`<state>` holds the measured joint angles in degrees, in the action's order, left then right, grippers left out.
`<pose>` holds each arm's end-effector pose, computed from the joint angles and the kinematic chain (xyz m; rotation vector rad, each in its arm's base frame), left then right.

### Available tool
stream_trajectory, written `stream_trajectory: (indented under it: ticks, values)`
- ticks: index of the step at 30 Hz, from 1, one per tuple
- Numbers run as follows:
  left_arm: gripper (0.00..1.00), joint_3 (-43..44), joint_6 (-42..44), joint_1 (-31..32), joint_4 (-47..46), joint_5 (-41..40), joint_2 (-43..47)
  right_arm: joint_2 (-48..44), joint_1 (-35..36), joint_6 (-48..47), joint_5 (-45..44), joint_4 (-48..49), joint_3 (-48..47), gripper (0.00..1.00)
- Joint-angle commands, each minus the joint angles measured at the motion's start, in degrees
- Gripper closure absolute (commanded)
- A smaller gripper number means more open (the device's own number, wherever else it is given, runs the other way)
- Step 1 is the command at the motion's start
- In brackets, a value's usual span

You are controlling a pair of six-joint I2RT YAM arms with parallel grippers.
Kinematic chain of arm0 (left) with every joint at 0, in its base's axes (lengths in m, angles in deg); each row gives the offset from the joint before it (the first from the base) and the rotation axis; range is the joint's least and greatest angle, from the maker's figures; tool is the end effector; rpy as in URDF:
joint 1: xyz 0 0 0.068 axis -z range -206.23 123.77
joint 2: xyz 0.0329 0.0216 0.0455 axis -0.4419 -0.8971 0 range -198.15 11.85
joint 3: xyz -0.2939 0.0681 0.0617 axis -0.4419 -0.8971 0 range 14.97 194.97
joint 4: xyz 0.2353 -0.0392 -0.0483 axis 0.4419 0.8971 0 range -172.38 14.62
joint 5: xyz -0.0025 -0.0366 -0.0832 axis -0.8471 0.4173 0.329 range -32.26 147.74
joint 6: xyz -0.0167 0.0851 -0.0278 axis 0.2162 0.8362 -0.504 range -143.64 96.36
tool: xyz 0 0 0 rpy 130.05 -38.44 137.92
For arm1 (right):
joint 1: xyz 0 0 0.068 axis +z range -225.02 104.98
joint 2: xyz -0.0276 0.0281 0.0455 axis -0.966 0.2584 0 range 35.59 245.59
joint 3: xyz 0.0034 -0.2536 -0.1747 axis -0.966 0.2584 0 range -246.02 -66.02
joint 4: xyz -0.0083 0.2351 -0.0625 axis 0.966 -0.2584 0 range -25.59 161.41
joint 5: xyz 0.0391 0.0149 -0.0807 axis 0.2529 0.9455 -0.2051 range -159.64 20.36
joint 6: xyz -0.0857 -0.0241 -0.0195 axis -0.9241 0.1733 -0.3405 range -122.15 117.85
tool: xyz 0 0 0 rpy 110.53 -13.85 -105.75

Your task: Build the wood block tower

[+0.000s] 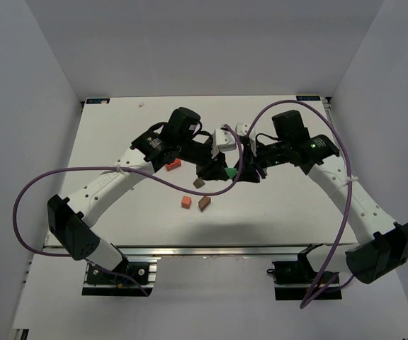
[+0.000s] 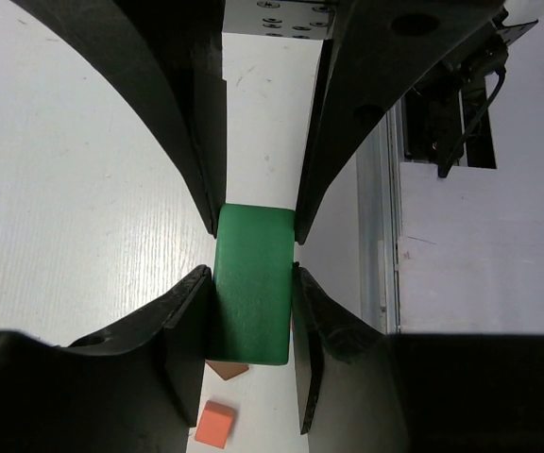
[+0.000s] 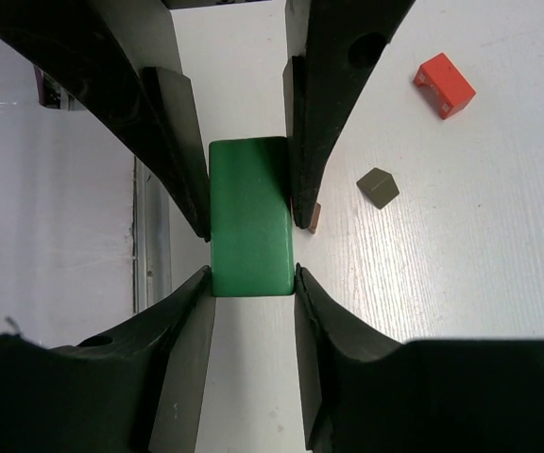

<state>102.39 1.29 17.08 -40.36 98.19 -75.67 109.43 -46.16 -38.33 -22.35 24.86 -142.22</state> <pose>0.2065 -0.2674 0.3817 1.5656 1.6551 -0.9769 0.1920 0.1743 0.3810 -1.4949 1.6029 0.8837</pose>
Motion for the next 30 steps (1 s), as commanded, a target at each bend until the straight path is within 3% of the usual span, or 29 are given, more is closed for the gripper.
stream_trajectory:
  ticks: [1,7,8,9,11,13,16,20,23,27,30]
  values:
    - [0.6,0.74,-2.52,3.54,4.82,-7.04,-2.03,1.21,2.34,-6.97,-4.92,-2.76,-3.69,0.96]
    - [0.59,2.14,-2.43,4.24,5.61,-8.89,-3.35,0.78,2.34,-8.29,-5.45,-3.9,-3.69,0.96]
    - [0.63,2.75,-2.43,4.33,5.96,-8.89,-3.53,0.69,2.34,-8.29,-5.63,-3.99,-3.69,0.94]
    - [0.81,3.02,-2.08,4.41,6.23,-8.72,-3.7,0.6,2.34,-8.2,-5.89,-3.73,-3.51,0.92]
    - [1.0,3.28,-2.08,4.59,5.8,-8.28,-3.79,0.25,2.34,-7.5,-6.59,-2.68,-3.08,0.86]
    - [1.0,3.55,-1.9,4.59,5.62,-8.02,-3.7,-0.1,2.34,-6.36,-7.29,-1.1,-2.2,0.81]
    - [1.0,3.9,-1.2,4.59,5.35,-8.19,-3.27,-0.45,2.34,-4.52,-9.23,-0.04,-1.49,0.66]
    - [1.0,4.08,0.47,4.59,4.65,-8.01,-2.65,-1.59,2.34,-2.4,-11.86,3.38,0.96,0.29]
    - [1.0,3.2,1.61,4.42,3.34,-9.15,-1.51,-3.09,2.34,-1.96,-12.39,5.93,2.99,0.11]
    - [1.0,0.4,2.67,3.98,0.36,-10.65,0.6,-5.46,2.34,-1.96,-13.45,8.75,5.53,0.11]
    - [1.0,-3.21,0.31,-0.74,-4.48,-10.57,2.88,-6.78,2.25,-0.83,-14.85,10.33,7.03,0.11]
